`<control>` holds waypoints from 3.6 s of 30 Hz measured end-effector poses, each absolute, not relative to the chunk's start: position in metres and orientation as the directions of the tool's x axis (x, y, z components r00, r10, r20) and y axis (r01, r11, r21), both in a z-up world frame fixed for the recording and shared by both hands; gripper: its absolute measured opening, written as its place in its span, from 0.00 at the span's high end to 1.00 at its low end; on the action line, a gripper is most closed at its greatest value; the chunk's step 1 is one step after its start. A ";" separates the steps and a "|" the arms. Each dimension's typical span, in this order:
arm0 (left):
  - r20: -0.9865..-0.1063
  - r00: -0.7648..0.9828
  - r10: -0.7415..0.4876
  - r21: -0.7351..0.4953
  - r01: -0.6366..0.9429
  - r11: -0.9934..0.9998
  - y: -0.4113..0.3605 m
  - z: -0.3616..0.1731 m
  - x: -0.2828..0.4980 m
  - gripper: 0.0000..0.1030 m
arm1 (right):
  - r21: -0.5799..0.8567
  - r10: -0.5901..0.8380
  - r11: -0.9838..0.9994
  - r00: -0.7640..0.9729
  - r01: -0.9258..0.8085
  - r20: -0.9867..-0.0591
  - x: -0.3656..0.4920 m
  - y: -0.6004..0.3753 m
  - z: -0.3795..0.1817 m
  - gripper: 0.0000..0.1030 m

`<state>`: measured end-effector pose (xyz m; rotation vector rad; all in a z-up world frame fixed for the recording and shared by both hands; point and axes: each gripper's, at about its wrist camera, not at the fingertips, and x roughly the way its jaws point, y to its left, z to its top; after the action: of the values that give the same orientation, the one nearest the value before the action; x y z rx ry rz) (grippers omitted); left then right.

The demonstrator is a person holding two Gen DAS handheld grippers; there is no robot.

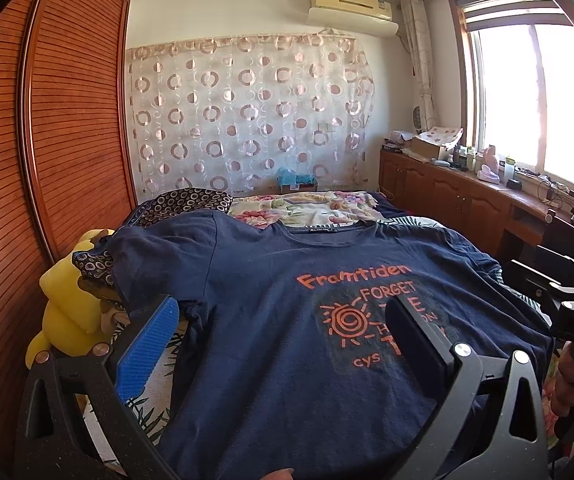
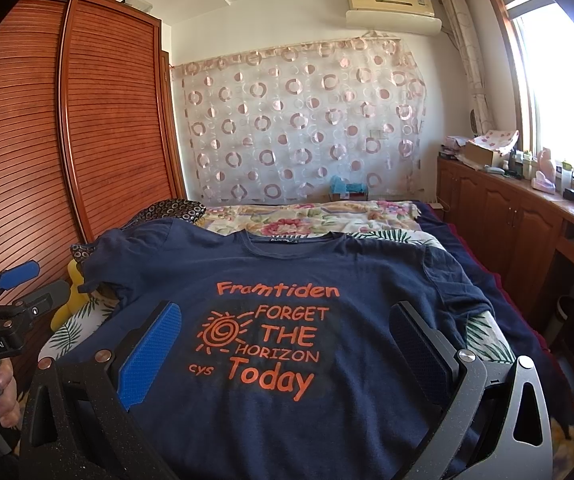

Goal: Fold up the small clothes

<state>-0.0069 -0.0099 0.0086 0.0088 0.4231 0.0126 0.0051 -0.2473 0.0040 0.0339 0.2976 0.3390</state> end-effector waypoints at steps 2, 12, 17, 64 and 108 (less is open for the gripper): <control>-0.411 0.912 0.013 0.011 -0.010 1.000 -0.010 0.009 -0.007 0.00 | 0.082 0.332 0.943 0.900 -0.322 -0.282 0.005 -0.247 0.004 0.00; -0.410 0.912 0.014 0.012 -0.010 1.000 -0.011 0.010 -0.008 0.00 | 0.082 0.332 0.943 0.900 -0.322 -0.283 0.006 -0.247 0.004 0.00; -0.409 0.912 0.014 0.017 -0.008 1.000 -0.014 0.013 -0.010 0.00 | 0.083 0.332 0.943 0.900 -0.322 -0.283 0.006 -0.247 0.004 0.00; -0.438 0.897 0.052 0.004 -0.056 0.998 -0.018 0.004 -0.003 0.00 | 0.093 0.355 0.935 0.889 -0.343 -0.288 0.020 -0.239 -0.004 0.00; -0.619 0.785 0.000 -0.151 -0.119 0.981 0.186 -0.010 0.120 0.28 | 0.057 0.558 0.775 0.639 -0.629 -0.530 0.201 -0.180 0.016 0.00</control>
<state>0.1204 0.1864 -0.0104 -0.1862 0.6658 0.0649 0.2007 -0.1804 0.0157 -0.1373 0.5562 0.6792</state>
